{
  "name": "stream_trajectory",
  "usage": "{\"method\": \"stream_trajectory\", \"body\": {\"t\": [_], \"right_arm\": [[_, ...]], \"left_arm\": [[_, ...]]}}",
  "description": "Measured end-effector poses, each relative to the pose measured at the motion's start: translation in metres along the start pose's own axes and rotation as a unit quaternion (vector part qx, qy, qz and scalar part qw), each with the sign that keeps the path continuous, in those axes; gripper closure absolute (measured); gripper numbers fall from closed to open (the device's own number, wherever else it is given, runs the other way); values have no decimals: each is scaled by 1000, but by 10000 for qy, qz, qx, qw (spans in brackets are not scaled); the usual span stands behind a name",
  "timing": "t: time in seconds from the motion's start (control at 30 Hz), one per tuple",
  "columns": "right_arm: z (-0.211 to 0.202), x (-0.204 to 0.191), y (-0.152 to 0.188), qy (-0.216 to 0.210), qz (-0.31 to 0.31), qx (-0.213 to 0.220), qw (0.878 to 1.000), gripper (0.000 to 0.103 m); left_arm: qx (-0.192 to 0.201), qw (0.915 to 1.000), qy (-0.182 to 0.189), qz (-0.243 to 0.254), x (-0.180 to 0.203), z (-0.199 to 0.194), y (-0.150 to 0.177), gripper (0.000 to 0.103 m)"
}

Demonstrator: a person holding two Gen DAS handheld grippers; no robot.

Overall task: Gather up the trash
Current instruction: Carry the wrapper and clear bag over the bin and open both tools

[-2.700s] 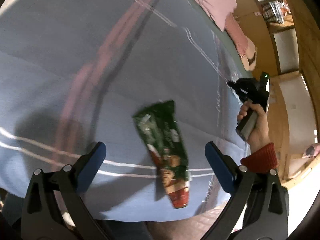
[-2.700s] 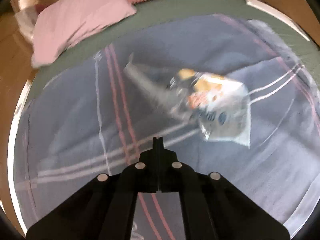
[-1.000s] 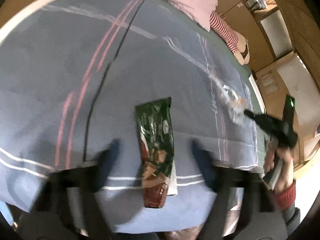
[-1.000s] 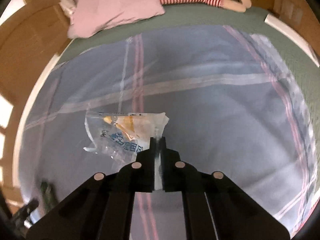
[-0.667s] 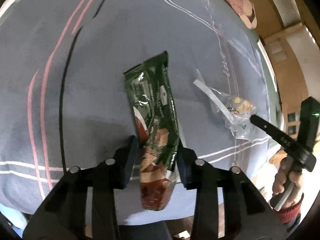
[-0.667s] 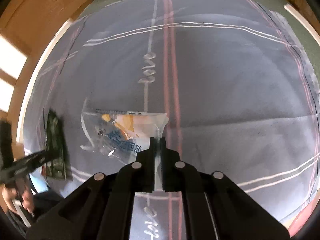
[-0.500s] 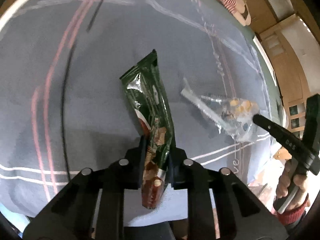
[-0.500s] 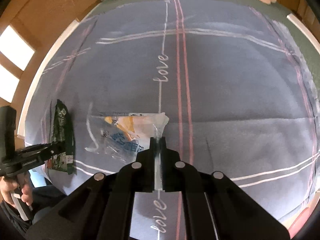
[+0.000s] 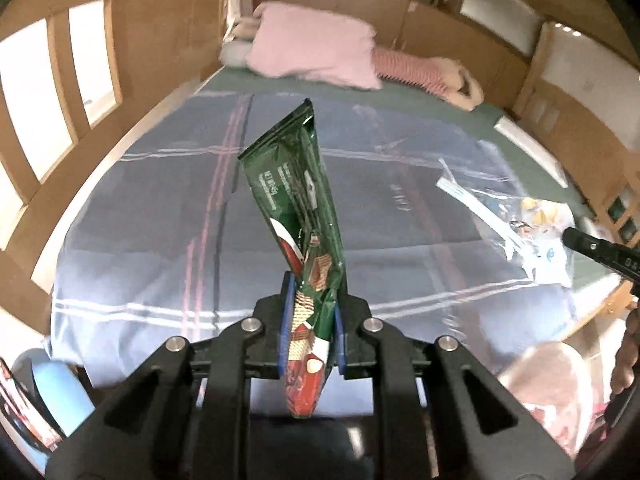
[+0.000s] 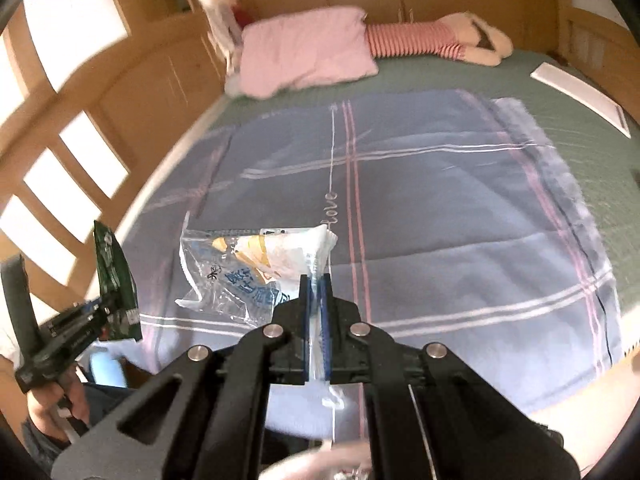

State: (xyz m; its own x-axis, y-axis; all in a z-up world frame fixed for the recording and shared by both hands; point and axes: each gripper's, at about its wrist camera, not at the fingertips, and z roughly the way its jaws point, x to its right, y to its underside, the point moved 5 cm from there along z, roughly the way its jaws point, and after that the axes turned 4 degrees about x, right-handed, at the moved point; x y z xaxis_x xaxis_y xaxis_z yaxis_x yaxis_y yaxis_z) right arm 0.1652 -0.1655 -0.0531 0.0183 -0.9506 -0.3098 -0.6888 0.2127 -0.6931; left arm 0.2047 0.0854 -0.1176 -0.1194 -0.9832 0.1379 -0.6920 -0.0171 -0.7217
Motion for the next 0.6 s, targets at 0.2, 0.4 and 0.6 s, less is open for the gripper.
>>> {"method": "stream_trajectory", "body": {"t": [0.2, 0.4, 0.6], "right_arm": [[-79, 29, 29, 57, 144, 480, 9987, 97], [-122, 59, 66, 65, 323, 422, 9986, 97], [-145, 79, 109, 177, 311, 190, 9992, 97]], "left_arm": [[395, 9980, 230, 431, 65, -68, 30, 85], [572, 9935, 452, 873, 116, -103, 56, 85], [537, 9911, 769, 948, 141, -117, 71, 85]]}}
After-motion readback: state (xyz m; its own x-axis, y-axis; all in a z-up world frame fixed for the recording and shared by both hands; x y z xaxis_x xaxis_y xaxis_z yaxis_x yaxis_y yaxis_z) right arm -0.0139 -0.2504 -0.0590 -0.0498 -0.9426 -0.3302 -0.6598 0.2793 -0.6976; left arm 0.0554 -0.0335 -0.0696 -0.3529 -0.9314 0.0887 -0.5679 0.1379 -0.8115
